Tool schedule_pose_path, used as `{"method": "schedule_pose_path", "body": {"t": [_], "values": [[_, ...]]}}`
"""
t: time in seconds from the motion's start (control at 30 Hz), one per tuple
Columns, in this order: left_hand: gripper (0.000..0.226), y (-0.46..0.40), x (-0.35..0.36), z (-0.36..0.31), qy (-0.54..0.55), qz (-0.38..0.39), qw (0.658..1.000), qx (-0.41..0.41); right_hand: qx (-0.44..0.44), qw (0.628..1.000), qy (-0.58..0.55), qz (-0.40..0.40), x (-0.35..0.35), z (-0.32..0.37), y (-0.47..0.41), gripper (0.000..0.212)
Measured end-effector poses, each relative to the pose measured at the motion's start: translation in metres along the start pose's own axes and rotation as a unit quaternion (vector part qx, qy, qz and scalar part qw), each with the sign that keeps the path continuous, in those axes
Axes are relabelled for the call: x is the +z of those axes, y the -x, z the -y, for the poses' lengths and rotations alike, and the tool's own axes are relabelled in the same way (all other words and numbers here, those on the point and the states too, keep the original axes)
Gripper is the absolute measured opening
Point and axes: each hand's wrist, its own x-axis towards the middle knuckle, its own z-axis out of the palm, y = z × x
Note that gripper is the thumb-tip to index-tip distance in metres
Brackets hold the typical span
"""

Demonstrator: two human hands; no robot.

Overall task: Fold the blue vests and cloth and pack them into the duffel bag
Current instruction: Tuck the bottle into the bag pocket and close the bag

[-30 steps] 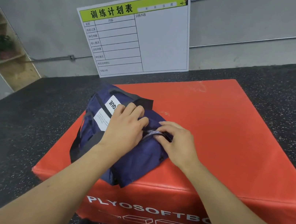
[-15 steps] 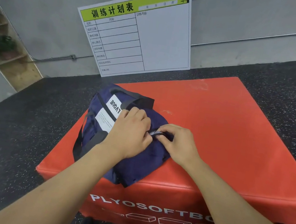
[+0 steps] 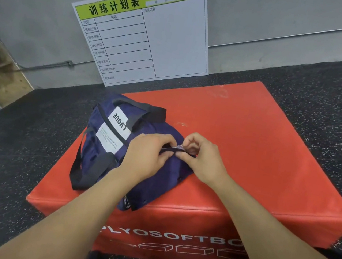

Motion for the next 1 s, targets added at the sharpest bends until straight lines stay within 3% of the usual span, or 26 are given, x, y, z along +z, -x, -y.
{"method": "schedule_pose_path", "body": {"t": [0.23, 0.43, 0.53, 1.0], "values": [[0.047, 0.003, 0.002, 0.030, 0.183, 0.059, 0.981, -0.023, 0.021, 0.995, 0.095, 0.031, -0.006, -0.024, 0.004, 0.032], [0.048, 0.007, -0.006, 0.041, 0.201, 0.057, 0.978, -0.022, 0.121, 0.977, 0.172, 0.020, 0.003, -0.033, 0.018, 0.030], [0.046, 0.009, -0.011, 0.042, 0.203, 0.060, 0.977, -0.032, 0.150, 0.975, 0.159, 0.034, 0.007, -0.031, 0.020, 0.027], [0.044, 0.011, -0.021, 0.043, 0.185, 0.058, 0.980, -0.037, 0.118, 0.980, 0.152, 0.056, 0.002, -0.008, 0.015, 0.018]]}}
